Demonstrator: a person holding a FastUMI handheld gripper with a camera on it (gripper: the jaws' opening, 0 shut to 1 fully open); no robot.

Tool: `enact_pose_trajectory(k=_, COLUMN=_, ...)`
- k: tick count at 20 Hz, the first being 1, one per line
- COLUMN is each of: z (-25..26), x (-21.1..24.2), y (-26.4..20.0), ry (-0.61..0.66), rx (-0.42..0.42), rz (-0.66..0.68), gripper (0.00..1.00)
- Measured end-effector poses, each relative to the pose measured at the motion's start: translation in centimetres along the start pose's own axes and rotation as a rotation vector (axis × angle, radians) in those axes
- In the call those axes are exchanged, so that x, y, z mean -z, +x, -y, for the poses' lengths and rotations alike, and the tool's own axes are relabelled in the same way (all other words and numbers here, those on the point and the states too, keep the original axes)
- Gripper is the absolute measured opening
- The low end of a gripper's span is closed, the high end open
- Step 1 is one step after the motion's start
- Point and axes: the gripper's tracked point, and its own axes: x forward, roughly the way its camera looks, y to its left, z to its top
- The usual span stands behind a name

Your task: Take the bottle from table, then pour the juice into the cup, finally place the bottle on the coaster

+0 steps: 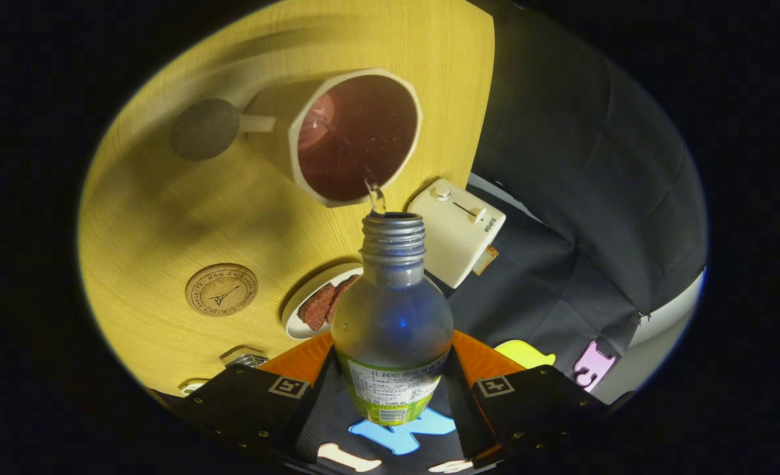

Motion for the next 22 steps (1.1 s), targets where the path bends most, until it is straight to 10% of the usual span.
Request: enact_pose_trajectory(k=22, z=0.1, x=-1.3, y=0.3, ry=0.011, rx=-0.015, rz=0.001, gripper=0.77)
